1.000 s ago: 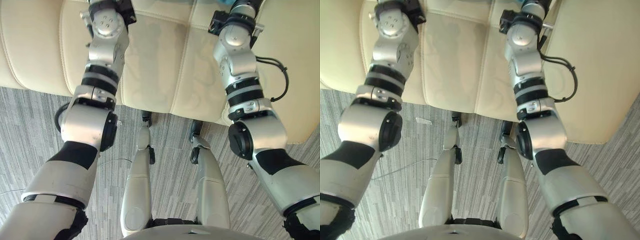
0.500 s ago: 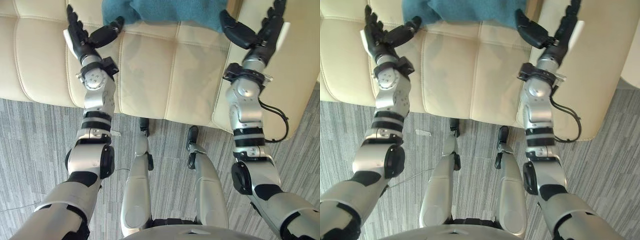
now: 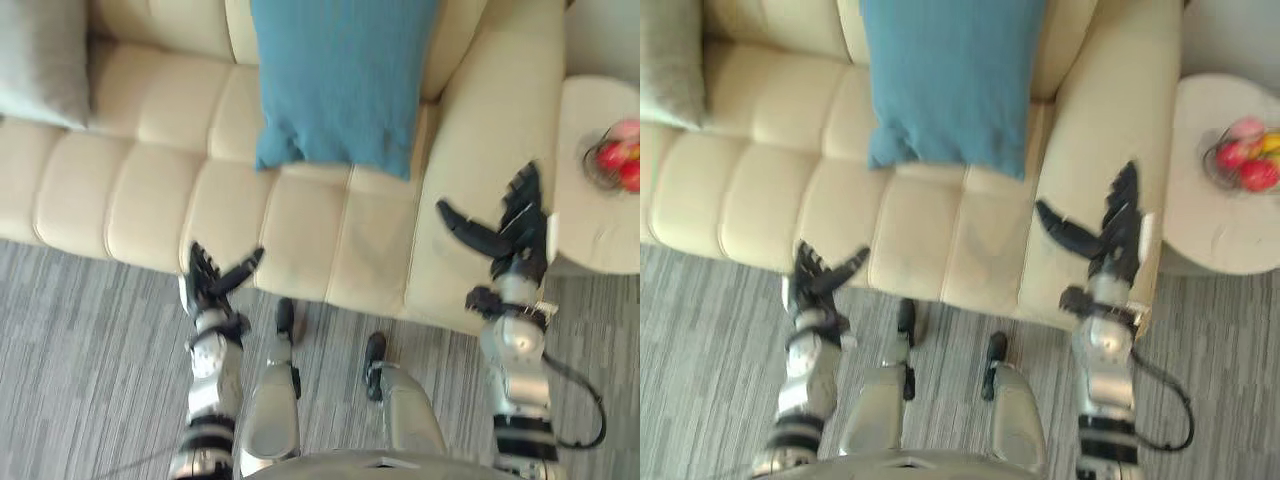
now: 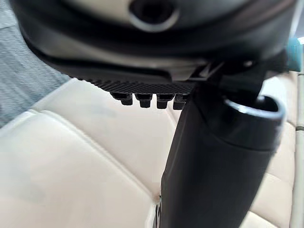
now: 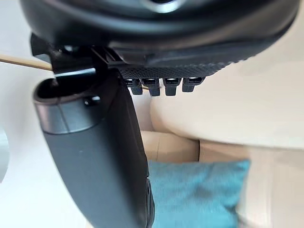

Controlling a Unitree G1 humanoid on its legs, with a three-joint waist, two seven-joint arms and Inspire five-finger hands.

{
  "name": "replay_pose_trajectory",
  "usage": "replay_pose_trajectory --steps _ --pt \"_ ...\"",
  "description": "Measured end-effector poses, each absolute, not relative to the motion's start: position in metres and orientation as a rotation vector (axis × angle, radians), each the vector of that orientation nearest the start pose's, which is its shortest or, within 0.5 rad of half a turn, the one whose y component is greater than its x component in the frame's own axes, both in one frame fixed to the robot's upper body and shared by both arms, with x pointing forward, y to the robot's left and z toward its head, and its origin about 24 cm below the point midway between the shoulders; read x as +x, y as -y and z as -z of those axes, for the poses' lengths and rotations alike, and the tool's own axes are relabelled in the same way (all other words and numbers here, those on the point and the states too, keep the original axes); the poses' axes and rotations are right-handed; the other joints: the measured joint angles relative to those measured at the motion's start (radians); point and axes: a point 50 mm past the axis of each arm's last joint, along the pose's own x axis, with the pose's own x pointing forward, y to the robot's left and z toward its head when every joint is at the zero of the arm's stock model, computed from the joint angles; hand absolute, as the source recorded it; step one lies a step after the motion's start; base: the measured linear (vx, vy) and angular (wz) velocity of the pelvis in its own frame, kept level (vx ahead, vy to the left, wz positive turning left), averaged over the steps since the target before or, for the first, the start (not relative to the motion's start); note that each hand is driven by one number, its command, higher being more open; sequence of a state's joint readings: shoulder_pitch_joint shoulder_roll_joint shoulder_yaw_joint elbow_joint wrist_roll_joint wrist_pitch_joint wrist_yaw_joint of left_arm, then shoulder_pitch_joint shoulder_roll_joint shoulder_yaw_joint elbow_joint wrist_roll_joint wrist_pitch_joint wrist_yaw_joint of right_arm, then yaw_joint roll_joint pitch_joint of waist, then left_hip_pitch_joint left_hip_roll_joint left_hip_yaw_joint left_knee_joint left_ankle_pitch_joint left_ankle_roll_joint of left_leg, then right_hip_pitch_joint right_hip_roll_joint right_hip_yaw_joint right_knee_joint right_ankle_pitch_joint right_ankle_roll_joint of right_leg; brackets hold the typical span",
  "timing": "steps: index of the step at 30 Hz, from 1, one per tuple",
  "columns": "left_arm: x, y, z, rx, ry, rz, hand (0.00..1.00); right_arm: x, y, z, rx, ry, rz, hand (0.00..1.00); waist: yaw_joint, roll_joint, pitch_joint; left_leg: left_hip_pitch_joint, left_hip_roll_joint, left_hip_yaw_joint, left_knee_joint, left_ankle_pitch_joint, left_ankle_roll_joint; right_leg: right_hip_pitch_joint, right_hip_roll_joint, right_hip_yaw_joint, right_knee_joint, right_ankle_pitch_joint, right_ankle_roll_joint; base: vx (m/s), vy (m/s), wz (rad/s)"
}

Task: Pick up cushions and gather them together orderly.

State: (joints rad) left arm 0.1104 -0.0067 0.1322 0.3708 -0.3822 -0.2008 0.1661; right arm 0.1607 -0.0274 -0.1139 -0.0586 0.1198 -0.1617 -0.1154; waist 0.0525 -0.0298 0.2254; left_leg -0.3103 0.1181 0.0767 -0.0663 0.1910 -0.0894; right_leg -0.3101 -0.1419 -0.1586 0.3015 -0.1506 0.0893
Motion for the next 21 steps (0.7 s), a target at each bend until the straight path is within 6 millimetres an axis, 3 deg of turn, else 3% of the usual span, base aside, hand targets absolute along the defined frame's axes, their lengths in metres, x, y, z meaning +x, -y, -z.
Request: replay_pose_trajectory --steps 3,7,8,13,18,21 --pt "0.174 -0.191 0.081 -0.334 -0.431 -0.423 1.00 0.193 0.183 0.008 0.095 -0.125 0.223 1.00 -0.001 0.005 -0.062 0.075 -0.001 0.016 0.000 -0.022 -0.003 0.081 0.001 0.008 -0.032 -0.002 0.002 0.04 0.018 -0.11" --pt "0.154 -0.185 0.106 -0.283 -0.578 -0.377 1.00 0.175 0.178 0.050 0.045 -0.324 0.187 1.00 -0.003 0.018 -0.125 0.135 0.000 0.021 -0.016 -0.026 -0.005 0.145 0.004 0.006 -0.068 0.001 0.006 0.02 0.007 -0.04" --pt "0.152 -0.184 0.108 -0.277 -0.593 -0.372 1.00 0.173 0.178 0.054 0.036 -0.345 0.183 1.00 -0.003 0.020 -0.131 0.142 0.000 0.021 -0.019 -0.026 -0.005 0.153 0.005 0.006 -0.074 0.002 0.007 0.00 0.000 0.00" --pt "0.122 -0.188 0.136 -0.145 -0.799 -0.321 1.00 0.143 0.174 0.117 -0.048 -0.697 0.126 1.00 -0.007 0.018 -0.170 0.199 -0.008 0.017 -0.020 -0.042 -0.014 0.246 0.011 0.002 -0.152 0.020 0.015 0.04 0.013 0.01" --pt "0.100 -0.200 0.148 -0.057 -0.919 -0.310 1.00 0.117 0.181 0.141 -0.038 -0.874 0.163 1.00 -0.008 0.017 -0.169 0.235 -0.016 0.017 -0.021 -0.050 -0.013 0.298 0.011 0.005 -0.189 0.033 0.019 0.01 0.006 0.00" --pt "0.099 -0.205 0.149 -0.023 -0.937 -0.302 1.00 0.112 0.185 0.146 -0.029 -0.913 0.188 1.00 -0.010 0.017 -0.168 0.250 -0.018 0.020 -0.021 -0.052 -0.011 0.311 0.010 0.012 -0.193 0.036 0.020 -0.03 0.021 -0.06"
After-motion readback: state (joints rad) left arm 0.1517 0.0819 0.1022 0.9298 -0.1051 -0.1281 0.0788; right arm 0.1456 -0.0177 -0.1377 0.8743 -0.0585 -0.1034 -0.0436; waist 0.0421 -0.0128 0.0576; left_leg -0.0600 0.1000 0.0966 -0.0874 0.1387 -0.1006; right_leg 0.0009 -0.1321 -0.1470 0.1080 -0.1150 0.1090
